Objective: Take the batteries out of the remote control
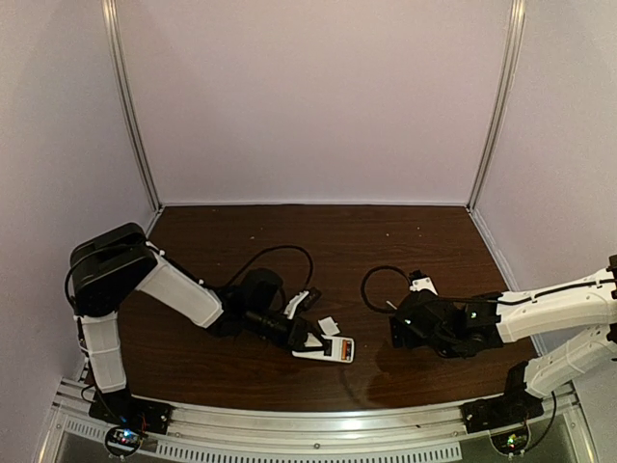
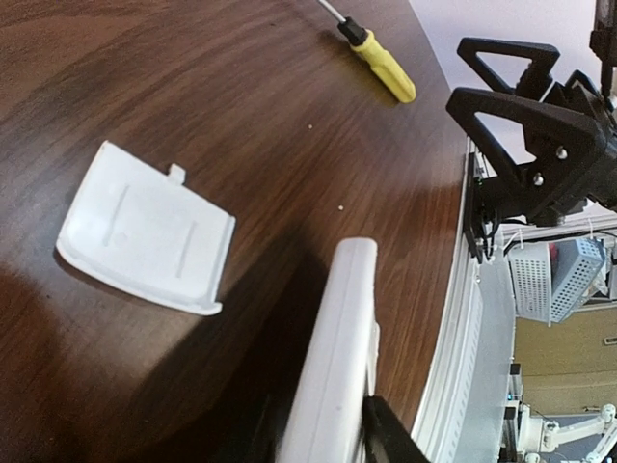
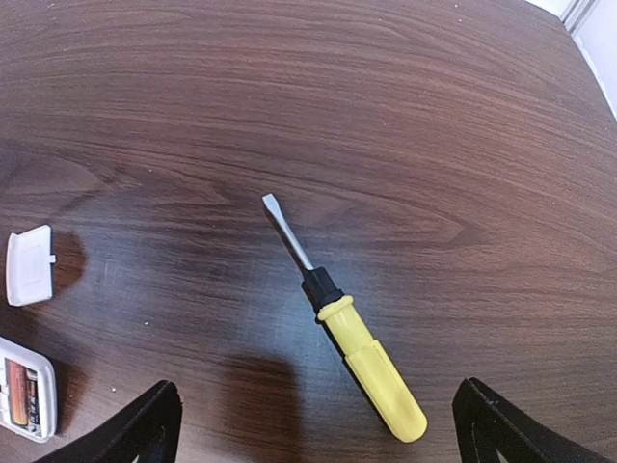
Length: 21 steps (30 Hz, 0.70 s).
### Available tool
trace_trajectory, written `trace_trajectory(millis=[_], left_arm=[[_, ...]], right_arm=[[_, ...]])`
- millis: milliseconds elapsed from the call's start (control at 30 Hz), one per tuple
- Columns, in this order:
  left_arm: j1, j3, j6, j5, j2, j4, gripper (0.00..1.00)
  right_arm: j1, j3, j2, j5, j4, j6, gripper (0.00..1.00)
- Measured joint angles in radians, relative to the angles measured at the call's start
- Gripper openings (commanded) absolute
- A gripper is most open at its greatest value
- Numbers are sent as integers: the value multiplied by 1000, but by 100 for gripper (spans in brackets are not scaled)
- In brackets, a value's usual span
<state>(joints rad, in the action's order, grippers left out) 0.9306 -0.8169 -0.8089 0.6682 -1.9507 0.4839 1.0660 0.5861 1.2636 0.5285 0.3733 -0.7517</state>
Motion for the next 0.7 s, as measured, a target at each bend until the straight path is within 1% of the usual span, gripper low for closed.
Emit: trace_trajectory(millis=[67,233,400,567,700], left_arm=[[0,-9,13,-13,0,-25,42],[0,-31,53,-46,0,-65,66],[1,-63,89,-88,2,-87,81],[2,-78,123,-158,18,-124,88],[3,-87,146,-228,36,-169,88]], right_arm=[[0,0,0,0,0,0,100],[-2,0,1,0,-1,0,100],[-2,0,10,0,-1,0,100],[-6,0,20,0,-1,1,100],[-21,0,28,-1,-1,3,100]])
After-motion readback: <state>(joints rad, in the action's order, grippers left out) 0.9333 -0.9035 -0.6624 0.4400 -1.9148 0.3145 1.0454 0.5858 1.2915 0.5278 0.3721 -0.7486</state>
